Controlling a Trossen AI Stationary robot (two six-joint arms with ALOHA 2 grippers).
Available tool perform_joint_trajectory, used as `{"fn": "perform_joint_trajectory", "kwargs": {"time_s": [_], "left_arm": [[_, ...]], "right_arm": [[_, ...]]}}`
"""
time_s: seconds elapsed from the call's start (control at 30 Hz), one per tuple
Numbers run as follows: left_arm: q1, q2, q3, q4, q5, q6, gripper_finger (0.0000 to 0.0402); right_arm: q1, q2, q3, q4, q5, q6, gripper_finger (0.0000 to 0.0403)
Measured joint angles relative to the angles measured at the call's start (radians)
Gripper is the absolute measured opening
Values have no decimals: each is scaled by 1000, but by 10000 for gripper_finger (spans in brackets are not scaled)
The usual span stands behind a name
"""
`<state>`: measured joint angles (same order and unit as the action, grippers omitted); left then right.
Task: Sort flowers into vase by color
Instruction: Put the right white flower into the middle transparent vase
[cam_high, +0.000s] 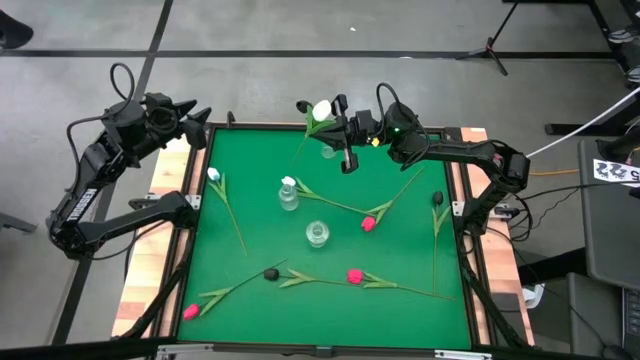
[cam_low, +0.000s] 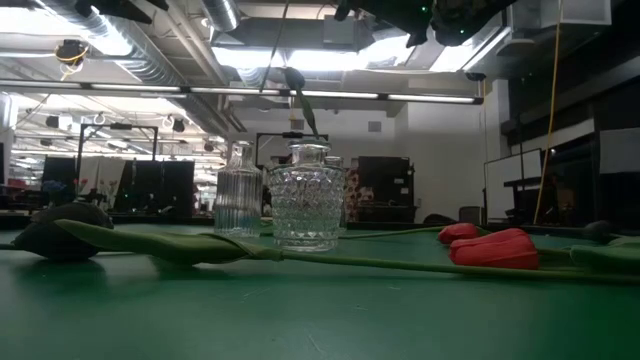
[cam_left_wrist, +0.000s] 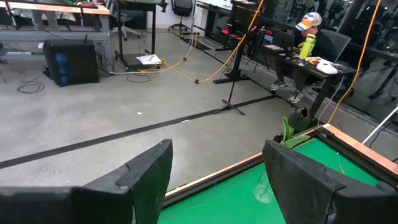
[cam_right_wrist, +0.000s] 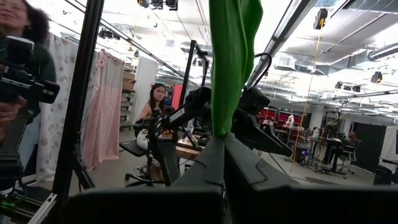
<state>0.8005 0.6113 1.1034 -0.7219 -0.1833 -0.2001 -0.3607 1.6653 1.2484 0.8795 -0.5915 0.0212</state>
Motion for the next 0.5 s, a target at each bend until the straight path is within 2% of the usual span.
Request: {"fn": "perform_joint_trajectory", "kwargs": {"time_s": [0.5], "left_arm": [[0, 0, 0, 0, 0, 0, 249]], "right_arm": [[0, 0, 0, 0, 5, 0, 0]]}}
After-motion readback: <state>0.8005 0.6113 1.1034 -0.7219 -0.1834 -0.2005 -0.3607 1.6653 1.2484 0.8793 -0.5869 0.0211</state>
